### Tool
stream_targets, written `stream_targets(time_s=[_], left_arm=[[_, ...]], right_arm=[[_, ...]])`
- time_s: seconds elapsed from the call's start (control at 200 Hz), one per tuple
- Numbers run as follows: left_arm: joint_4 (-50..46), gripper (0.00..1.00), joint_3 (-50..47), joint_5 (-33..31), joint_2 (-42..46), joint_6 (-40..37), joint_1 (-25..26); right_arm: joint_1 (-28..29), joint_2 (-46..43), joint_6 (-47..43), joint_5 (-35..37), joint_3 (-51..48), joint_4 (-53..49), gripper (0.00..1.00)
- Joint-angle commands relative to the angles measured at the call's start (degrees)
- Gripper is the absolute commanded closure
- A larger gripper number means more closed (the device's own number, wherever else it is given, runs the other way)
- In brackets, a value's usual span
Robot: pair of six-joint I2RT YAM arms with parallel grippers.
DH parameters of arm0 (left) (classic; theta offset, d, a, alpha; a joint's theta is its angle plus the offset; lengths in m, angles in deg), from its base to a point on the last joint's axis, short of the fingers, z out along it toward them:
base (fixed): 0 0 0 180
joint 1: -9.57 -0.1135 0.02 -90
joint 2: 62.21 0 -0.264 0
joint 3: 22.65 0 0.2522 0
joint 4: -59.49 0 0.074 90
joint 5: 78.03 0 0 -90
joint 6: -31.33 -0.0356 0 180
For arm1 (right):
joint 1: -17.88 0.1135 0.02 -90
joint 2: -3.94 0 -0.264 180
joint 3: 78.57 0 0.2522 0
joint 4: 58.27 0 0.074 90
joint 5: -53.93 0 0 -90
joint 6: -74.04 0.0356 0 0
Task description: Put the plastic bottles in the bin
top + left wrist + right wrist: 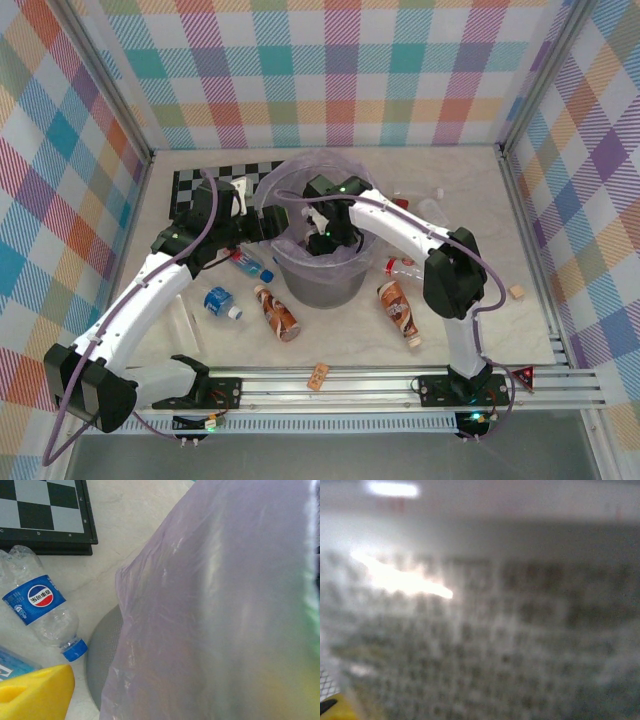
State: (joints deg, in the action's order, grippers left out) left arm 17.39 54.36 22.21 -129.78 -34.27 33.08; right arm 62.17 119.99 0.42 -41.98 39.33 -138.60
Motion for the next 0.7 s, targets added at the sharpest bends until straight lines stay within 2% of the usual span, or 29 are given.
stream_targets(time_s=[0.0,0.115,0.26,0.3,0.43,0.515,0.695], left_arm=[[0.17,0.12,-0.69,-0.48,-0.13,-0.90,0.44],[0.21,0.12,-0.66,-0.40,-0.19,-0.94,0.48],[0.18,0.12,-0.57,-0.32,-0.24,-1.11,0.42],[0.17,0.12,-0.58,-0.31,-0.29,-1.11,0.48],[0.13,0.12,-0.60,-0.33,-0.06,-1.12,0.48],[0.00,0.12,-0.49,-0.44,0.01,-1.33,0.49],[-1.14,0.10,1.53,-0.27,0.09,-2.44,0.42]], right_arm=[[0.65,2.84,4.01,-0.83,-3.59,2.32,0.40],[0.70,2.86,4.93,-0.56,-5.29,3.63,0.38],[0.76,0.91,4.98,-0.50,-5.29,3.71,0.31],[0.77,0.15,4.79,-0.43,-4.64,3.24,0.26],[0.79,-2.86,4.03,-0.65,-2.19,1.41,0.21],[0.79,-5.49,3.40,-1.07,0.14,-0.28,0.12],[0.79,-10.09,2.26,-0.14,6.84,-4.82,0.08]])
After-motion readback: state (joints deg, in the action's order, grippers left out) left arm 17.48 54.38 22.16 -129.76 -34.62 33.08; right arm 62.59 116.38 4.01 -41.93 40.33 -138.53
